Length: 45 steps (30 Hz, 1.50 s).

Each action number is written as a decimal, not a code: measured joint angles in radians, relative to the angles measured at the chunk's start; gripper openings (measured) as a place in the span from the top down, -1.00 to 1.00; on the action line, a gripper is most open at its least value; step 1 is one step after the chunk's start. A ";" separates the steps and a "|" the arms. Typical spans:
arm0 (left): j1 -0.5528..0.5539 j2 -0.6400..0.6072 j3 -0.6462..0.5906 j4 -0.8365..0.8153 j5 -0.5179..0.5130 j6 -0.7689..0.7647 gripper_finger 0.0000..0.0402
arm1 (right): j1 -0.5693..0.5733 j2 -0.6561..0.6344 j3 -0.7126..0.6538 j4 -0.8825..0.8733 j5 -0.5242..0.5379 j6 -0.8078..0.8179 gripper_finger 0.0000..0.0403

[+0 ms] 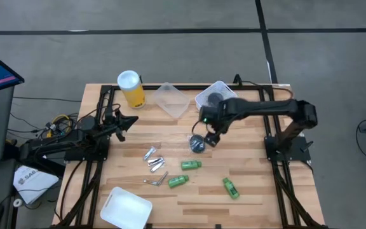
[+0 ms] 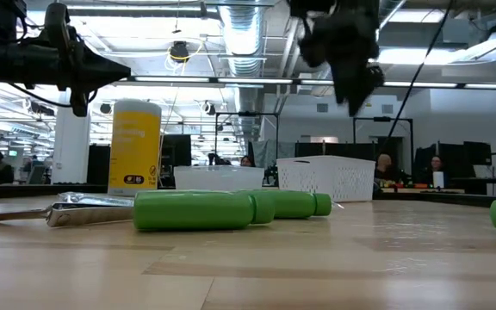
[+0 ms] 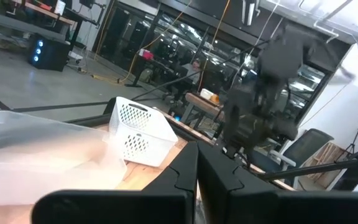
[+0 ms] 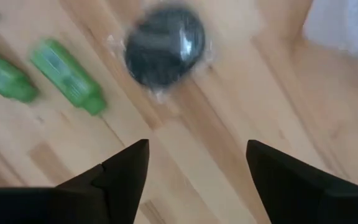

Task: Pick & Place Travel size toiletries
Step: Put the black hairbrush into the top white bin

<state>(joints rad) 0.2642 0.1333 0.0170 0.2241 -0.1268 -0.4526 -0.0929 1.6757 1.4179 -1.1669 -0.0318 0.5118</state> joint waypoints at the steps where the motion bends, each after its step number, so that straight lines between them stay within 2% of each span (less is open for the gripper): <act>1: 0.000 0.000 0.000 -0.002 0.000 0.000 0.99 | 0.011 0.019 -0.012 0.025 0.001 0.004 -0.35; 11: 0.000 0.013 0.000 0.011 0.002 0.000 0.99 | 0.068 0.155 -0.130 0.266 0.003 0.006 -0.40; 26: 0.000 0.013 -0.001 0.025 0.000 0.000 0.99 | 0.079 0.294 -0.157 0.385 0.010 0.005 -0.37; 30: 0.000 0.013 -0.001 0.026 0.001 0.000 0.99 | 0.078 0.302 -0.155 0.382 0.013 0.005 -0.12; 37: 0.000 0.013 -0.002 0.028 0.001 0.000 0.99 | 0.067 0.299 -0.157 0.380 0.006 0.001 0.73; 39: 0.000 0.013 -0.002 0.029 0.001 0.000 0.99 | 0.063 0.299 -0.157 0.383 -0.006 -0.013 0.91; 45: 0.000 0.013 -0.002 0.032 0.001 0.000 0.99 | 0.063 0.294 -0.158 0.376 -0.024 -0.034 0.99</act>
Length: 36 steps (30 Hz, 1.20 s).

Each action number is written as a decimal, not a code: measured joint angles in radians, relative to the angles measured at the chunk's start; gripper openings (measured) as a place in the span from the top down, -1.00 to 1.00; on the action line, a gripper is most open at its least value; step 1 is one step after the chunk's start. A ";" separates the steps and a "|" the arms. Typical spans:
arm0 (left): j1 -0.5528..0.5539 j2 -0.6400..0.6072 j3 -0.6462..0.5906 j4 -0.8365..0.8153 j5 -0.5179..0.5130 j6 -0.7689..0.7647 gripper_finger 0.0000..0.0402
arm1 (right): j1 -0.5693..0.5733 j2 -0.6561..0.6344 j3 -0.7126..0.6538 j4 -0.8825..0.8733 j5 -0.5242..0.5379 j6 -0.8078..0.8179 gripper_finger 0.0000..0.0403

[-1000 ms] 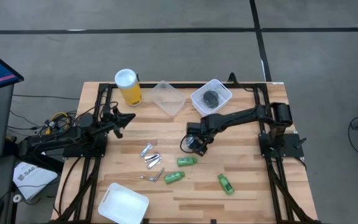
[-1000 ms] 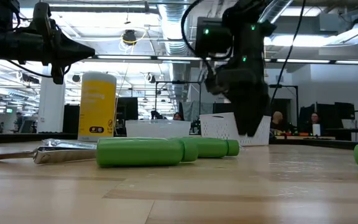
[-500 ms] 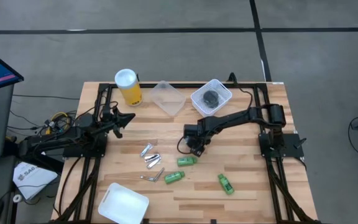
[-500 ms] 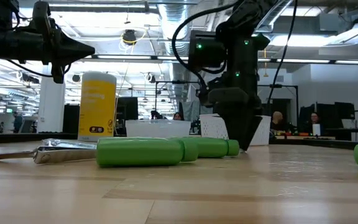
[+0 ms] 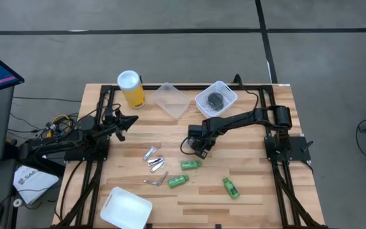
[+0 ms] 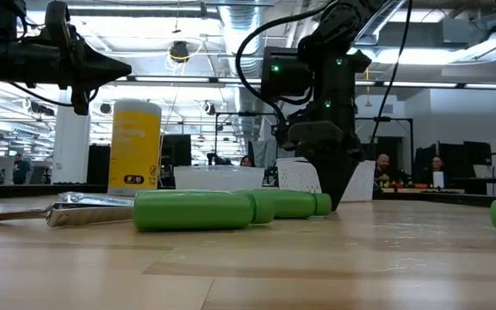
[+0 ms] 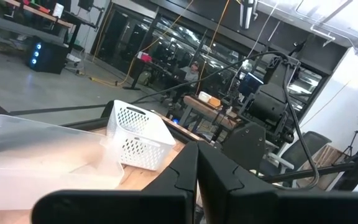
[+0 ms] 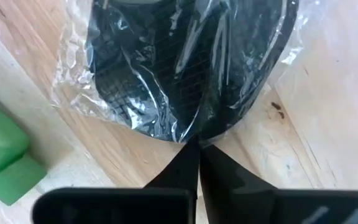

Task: Pick & Place Travel size toiletries
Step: Put the black hairbrush into the top white bin

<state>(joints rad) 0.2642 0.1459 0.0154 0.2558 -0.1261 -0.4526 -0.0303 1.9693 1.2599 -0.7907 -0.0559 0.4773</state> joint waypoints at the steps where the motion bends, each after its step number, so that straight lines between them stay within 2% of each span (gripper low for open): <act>1: 0.000 0.000 0.000 0.000 0.000 0.000 0.99 | 0.000 -0.008 -0.003 -0.007 -0.006 -0.010 0.99; 4: 0.000 0.000 0.000 0.000 0.001 0.000 0.99 | 0.003 -0.044 -0.008 -0.022 -0.035 -0.017 1.00; 14: 0.000 0.000 0.000 0.001 0.000 0.000 0.99 | -0.038 -0.334 -0.003 -0.034 -0.082 0.017 1.00; 22: 0.000 0.000 0.000 0.001 0.000 0.000 0.99 | -0.227 -0.542 -0.002 -0.014 -0.002 0.038 1.00; 30: 0.000 0.000 0.000 0.001 0.000 0.000 0.99 | -0.484 -0.543 -0.002 -0.016 0.007 -0.014 1.00; 36: 0.000 0.000 0.000 0.001 0.000 0.000 0.99 | -0.571 -0.447 -0.001 -0.016 -0.001 -0.073 1.00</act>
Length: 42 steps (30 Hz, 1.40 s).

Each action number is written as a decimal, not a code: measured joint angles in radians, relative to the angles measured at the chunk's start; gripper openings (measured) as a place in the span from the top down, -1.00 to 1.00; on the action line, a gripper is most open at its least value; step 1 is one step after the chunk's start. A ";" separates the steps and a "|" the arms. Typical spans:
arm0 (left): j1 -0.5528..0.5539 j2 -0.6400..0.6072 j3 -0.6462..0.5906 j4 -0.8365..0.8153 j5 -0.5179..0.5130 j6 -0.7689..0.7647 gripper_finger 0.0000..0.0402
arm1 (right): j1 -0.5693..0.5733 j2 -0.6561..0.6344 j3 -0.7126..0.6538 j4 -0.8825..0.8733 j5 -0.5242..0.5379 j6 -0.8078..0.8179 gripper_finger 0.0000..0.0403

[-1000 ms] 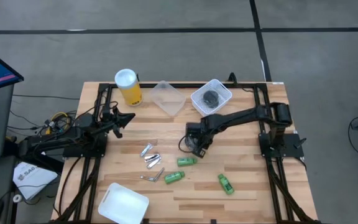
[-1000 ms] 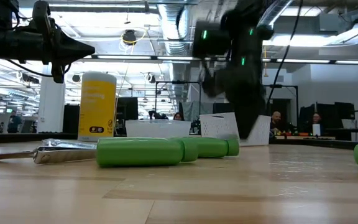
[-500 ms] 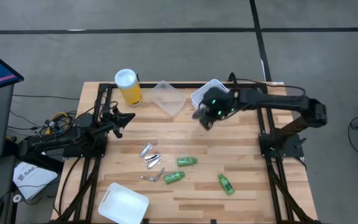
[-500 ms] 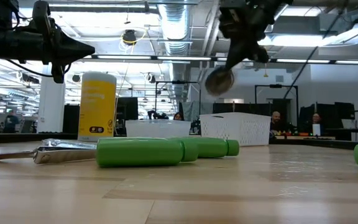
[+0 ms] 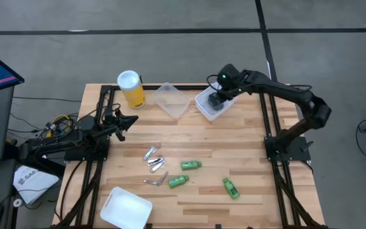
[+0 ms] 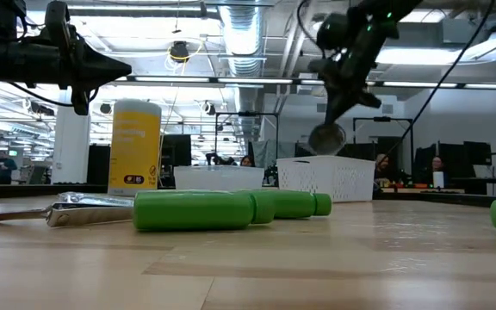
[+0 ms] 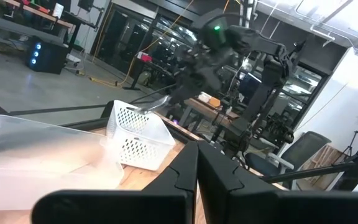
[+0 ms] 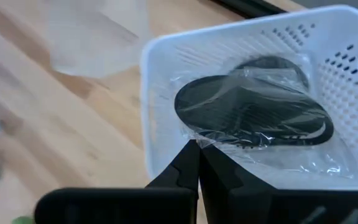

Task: Pick & Place Travel size toiletries
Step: Put the black hairbrush into the top white bin, then put the silver nail cutter into the transparent bin

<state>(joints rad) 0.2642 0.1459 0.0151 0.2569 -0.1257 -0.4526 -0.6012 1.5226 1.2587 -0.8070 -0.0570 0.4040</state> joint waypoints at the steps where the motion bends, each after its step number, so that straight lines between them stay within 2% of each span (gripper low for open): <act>1: 0.000 0.000 0.000 0.000 0.000 0.000 0.99 | -0.008 0.021 0.000 0.000 0.001 -0.011 1.00; 8: 0.000 0.000 0.000 0.002 0.000 0.000 0.99 | -0.009 0.156 0.000 0.012 0.032 -0.067 1.00; 14: 0.000 0.000 0.000 0.007 0.000 0.000 0.99 | -0.004 0.187 0.000 0.026 0.066 -0.076 0.93; 19: 0.000 0.000 0.000 0.008 0.000 0.000 0.99 | -0.006 0.186 0.000 0.024 0.065 -0.085 0.67; 25: 0.000 0.000 0.000 0.014 0.000 0.000 0.99 | -0.010 0.175 0.000 -0.002 0.054 -0.121 0.16; 28: 0.000 0.000 0.000 0.014 0.000 0.009 0.99 | -0.008 0.126 0.002 0.003 0.050 -0.122 -0.08; 31: 0.000 0.000 0.000 0.014 0.000 0.080 0.99 | -0.006 0.052 0.014 0.001 0.050 -0.119 -0.21; 35: 0.000 0.000 0.000 0.014 -0.001 0.086 0.99 | 0.007 -0.077 0.043 0.017 0.043 -0.126 -0.21; 42: 0.000 0.000 0.000 0.014 -0.001 0.088 0.99 | 0.082 -0.356 0.047 0.173 -0.117 -0.165 -0.09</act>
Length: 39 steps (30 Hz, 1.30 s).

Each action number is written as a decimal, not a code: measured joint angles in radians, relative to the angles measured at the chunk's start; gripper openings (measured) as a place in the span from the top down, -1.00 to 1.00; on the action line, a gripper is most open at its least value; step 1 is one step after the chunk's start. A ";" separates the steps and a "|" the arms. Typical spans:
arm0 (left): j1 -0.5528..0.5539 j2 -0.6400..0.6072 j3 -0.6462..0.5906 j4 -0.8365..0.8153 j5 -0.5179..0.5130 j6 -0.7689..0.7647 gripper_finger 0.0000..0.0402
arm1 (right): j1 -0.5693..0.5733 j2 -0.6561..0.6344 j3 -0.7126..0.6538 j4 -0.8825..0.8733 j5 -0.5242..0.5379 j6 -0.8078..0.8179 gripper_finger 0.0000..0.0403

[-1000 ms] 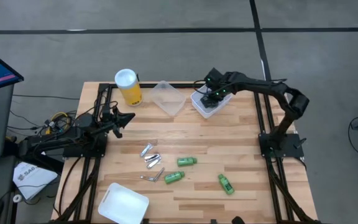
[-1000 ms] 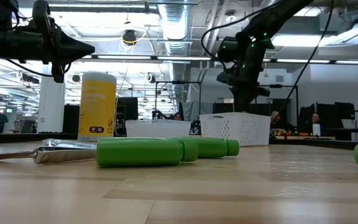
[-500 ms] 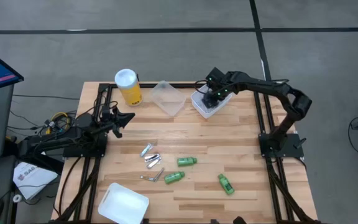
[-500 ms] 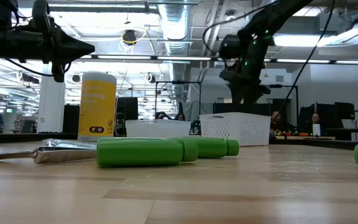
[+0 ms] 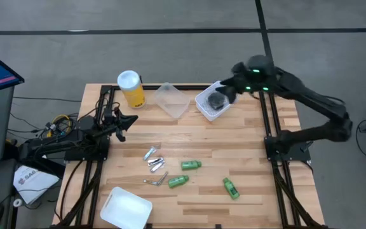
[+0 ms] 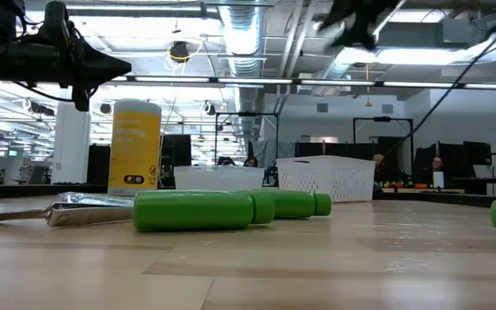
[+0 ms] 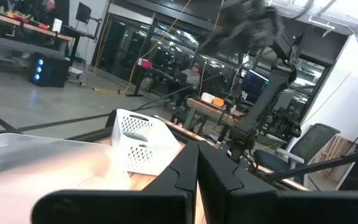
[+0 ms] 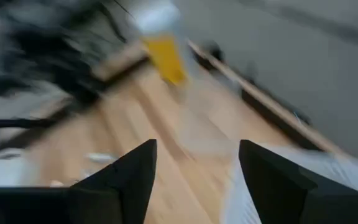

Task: Pick & Place Travel size toiletries
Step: Put the silver nail cutter into the transparent bin

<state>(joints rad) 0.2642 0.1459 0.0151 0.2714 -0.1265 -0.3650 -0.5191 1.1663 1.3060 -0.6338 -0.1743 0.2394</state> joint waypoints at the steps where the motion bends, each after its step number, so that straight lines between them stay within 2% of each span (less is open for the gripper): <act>1: 0.000 0.000 0.000 0.000 0.000 0.001 0.99 | 0.019 -0.040 0.000 0.020 -0.015 -0.023 -0.06; 6: 0.000 0.000 0.000 0.007 0.000 -0.016 0.99 | 0.136 -0.224 0.000 0.079 -0.105 -0.176 0.12; 13: 0.000 0.004 0.000 0.108 -0.031 -0.050 0.99 | 0.297 -0.401 -0.073 0.170 -0.117 -0.187 0.46; 17: 0.000 0.005 0.000 0.142 -0.027 -0.085 0.99 | 0.368 -0.513 -0.206 0.284 -0.111 -0.187 0.67; 22: 0.000 0.005 0.000 0.270 -0.035 -0.111 0.99 | 0.410 -0.712 -0.448 0.496 -0.032 -0.150 0.94; 24: -0.002 0.012 0.015 0.312 -0.028 -0.120 0.99 | 0.419 -0.779 -0.548 0.590 -0.021 -0.123 0.98; 28: -0.019 0.077 0.116 0.315 -0.008 -0.105 0.99 | 0.434 -0.902 -0.711 0.765 -0.031 -0.081 0.94; 33: -0.055 0.279 0.313 0.251 0.002 -0.086 1.00 | 0.451 -1.046 -0.871 0.887 -0.036 -0.070 0.99; 36: -0.093 0.436 0.474 0.061 0.034 -0.085 0.99 | 0.454 -1.119 -0.934 0.947 -0.034 -0.017 0.98; 39: -0.142 0.603 0.667 -0.258 0.062 -0.065 1.00 | 0.453 -1.163 -0.971 0.952 -0.033 0.032 0.99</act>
<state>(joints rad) 0.1220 0.7494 0.6823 0.0137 -0.0642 -0.4297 -0.0658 0.0037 0.3349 0.3179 -0.2070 0.2719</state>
